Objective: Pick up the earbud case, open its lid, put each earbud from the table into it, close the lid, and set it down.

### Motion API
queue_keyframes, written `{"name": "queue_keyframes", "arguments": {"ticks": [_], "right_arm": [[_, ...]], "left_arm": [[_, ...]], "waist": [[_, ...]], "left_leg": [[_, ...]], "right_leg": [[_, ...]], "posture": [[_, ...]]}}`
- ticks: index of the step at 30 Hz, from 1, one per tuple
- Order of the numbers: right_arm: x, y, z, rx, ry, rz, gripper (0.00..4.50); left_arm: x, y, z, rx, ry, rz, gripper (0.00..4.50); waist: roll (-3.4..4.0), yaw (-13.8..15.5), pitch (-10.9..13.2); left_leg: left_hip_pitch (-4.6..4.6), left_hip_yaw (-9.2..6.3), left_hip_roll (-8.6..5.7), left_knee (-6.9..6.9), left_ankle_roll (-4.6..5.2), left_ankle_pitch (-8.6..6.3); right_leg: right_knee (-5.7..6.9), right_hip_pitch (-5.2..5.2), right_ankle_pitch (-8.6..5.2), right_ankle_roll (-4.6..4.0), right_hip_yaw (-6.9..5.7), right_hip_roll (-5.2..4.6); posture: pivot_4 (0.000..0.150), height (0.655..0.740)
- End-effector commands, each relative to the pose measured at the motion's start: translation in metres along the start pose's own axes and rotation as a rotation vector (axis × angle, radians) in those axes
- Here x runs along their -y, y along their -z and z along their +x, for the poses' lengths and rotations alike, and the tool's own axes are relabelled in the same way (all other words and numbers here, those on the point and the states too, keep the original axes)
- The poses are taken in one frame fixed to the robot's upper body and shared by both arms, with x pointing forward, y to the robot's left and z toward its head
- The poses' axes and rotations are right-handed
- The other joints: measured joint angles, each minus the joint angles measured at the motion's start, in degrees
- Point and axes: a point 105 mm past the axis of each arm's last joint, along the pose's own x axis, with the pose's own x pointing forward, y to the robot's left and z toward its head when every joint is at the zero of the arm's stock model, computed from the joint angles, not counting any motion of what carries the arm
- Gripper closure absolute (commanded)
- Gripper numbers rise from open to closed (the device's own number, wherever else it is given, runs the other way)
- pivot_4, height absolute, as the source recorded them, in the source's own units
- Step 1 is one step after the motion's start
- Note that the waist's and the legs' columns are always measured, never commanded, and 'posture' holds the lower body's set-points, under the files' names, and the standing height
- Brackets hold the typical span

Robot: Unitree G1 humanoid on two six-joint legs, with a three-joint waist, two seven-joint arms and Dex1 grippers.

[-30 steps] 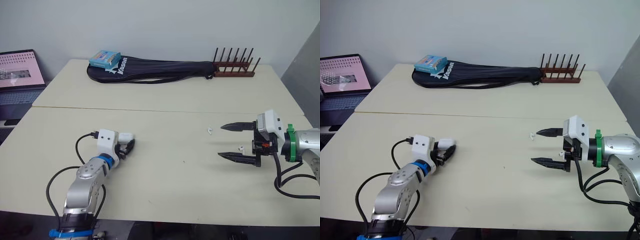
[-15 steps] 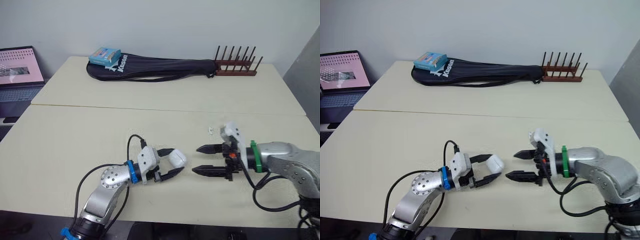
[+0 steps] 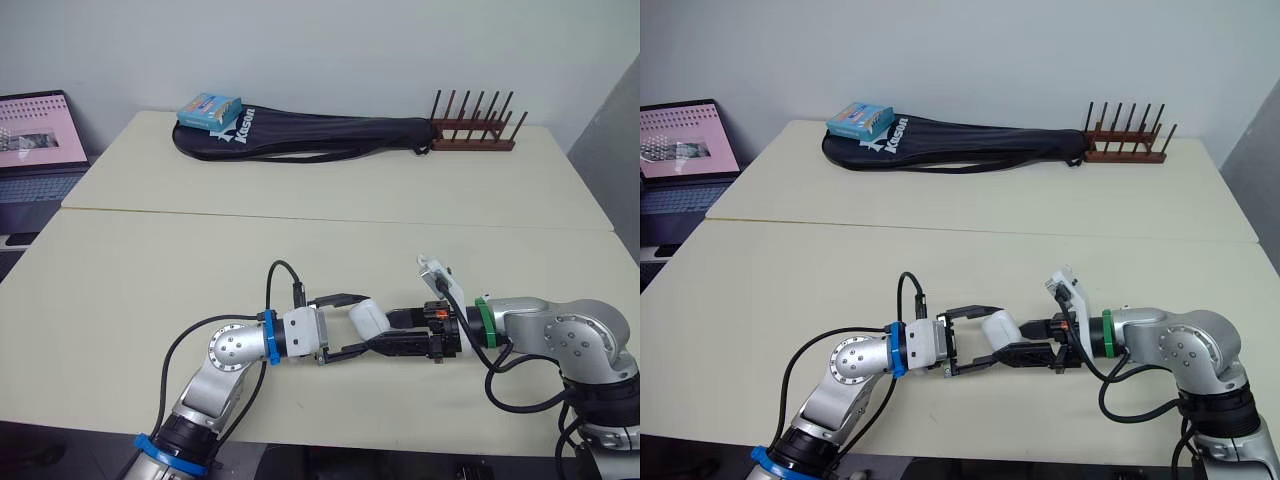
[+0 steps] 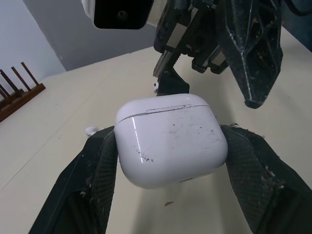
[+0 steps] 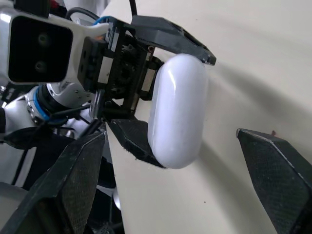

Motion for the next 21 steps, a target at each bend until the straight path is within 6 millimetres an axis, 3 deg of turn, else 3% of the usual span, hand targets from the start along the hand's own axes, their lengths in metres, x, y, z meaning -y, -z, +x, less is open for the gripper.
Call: {"name": "queue_keyframes", "arguments": {"ticks": [1, 3, 10, 12, 17, 21], "right_arm": [[-0.006, -0.0088, -0.0014, 0.021, -0.032, -0.012, 0.18], [-0.0051, -0.0082, -0.0004, 0.012, -0.033, -0.007, 0.62], [-0.0042, -0.0045, 0.0018, -0.024, -0.037, -0.021, 3.2], [-0.0046, -0.0055, 0.0026, -0.022, -0.043, -0.023, 3.71], [-0.0039, -0.0096, 0.0027, -0.016, -0.045, -0.034, 3.71], [-0.0018, -0.013, 0.0012, -0.02, -0.033, -0.056, 3.71]], "left_arm": [[0.0, -0.0087, 0.0043, 0.04, 0.005, 0.039, 1.6], [0.0005, -0.0096, 0.005, 0.046, 0.0, 0.045, 1.6], [-0.0027, -0.0113, 0.0069, 0.055, -0.035, 0.05, 1.6], [-0.0032, -0.0108, 0.0068, 0.053, -0.045, 0.044, 1.6], [-0.0051, -0.0129, 0.0063, 0.068, -0.06, 0.041, 1.6], [-0.0088, -0.0054, 0.0019, 0.02, -0.053, 0.012, 0.31]], "waist": [[0.0, -0.1, 0.0], [0.0, -0.1, 0.0], [0.0, -0.4, 0.0], [0.0, -0.4, 0.0], [0.0, -0.4, 0.0], [0.0, -0.4, 0.0]], "left_leg": [[0.0, 0.0, 0.0, 0.0, 0.0, 0.0], [-0.02, -0.01, 0.0, 0.0, 0.0, 0.0], [-0.02, -0.01, 0.01, 0.0, 0.0, 0.0], [-0.04, -0.01, 0.01, 0.0, 0.0, 0.0], [-0.04, -0.01, 0.01, 0.0, 0.0, 0.0], [-0.04, -0.03, 0.01, -0.01, 0.0, 0.0]], "right_leg": [[0.01, -0.02, 0.0, 0.0, 0.01, -0.01], [0.0, -0.02, 0.0, 0.0, -0.01, -0.01], [0.03, -0.07, 0.0, 0.0, 0.02, 0.0], [0.03, -0.08, 0.0, 0.0, 0.01, 0.0], [0.03, -0.1, 0.0, 0.0, 0.03, 0.0], [0.04, -0.12, 0.0, 0.0, 0.03, 0.0]], "posture": [[0.15, 0.7274], [0.15, 0.7274], [0.15, 0.7274], [0.15, 0.7274], [0.15, 0.7274], [0.15, 0.7274]]}}
